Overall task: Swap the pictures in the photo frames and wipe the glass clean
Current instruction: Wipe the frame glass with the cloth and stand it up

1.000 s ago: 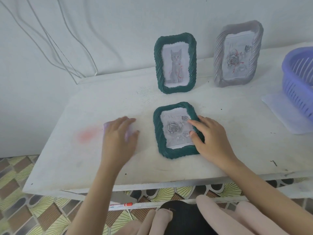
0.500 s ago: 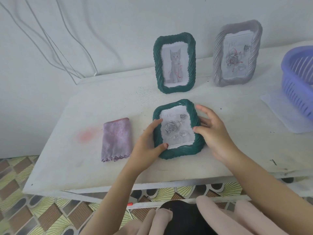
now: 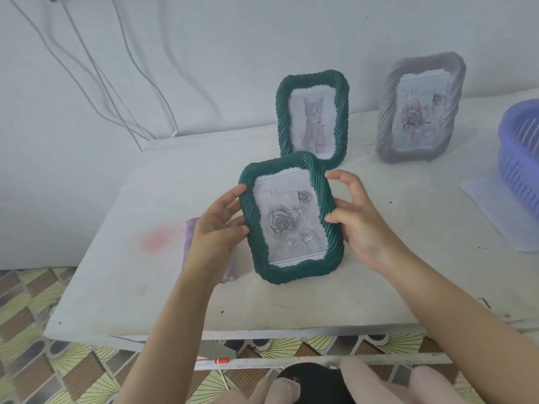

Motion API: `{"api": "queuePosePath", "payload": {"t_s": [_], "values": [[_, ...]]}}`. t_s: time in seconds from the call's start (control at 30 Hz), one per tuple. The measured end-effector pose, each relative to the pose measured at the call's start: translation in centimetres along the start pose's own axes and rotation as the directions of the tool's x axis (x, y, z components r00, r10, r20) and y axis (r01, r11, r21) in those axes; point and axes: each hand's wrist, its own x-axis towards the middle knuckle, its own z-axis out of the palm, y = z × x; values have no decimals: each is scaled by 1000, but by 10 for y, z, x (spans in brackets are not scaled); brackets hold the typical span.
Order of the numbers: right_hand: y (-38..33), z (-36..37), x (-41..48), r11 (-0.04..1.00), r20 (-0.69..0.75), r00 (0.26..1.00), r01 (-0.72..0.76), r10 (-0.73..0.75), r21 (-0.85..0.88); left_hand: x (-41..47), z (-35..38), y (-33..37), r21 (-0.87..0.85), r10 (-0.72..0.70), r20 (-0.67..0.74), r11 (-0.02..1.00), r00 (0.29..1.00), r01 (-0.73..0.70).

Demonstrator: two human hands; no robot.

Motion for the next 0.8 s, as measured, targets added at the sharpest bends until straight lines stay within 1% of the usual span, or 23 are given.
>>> {"api": "queuePosePath", "payload": {"t_s": [0.13,0.23,0.33,0.43,0.5,0.63,0.8], "values": [[-14,13,21,995,80,996,48,-41,-87,8,-10,15,21,48,29,999,998,-48],[-24,21,41,990,133,988,94,-80,-109,15,-19,25,62,93,8,994,996,-93],[-31,30,63,986,203,974,123,-98,-112,25,-30,37,70,129,-1,989,992,-128],[-35,45,86,964,249,951,224,-184,-141,37,-41,51,85,152,0,985,988,-152],[-38,55,102,954,266,938,266,-222,-141,46,-51,60,107,173,-5,979,985,-172],[-42,75,135,957,314,924,265,-218,-115,70,-71,73,156,215,-28,965,976,-209],[-45,92,181,961,325,921,259,-215,-99,105,-90,76,188,232,-94,959,968,-211]]}}
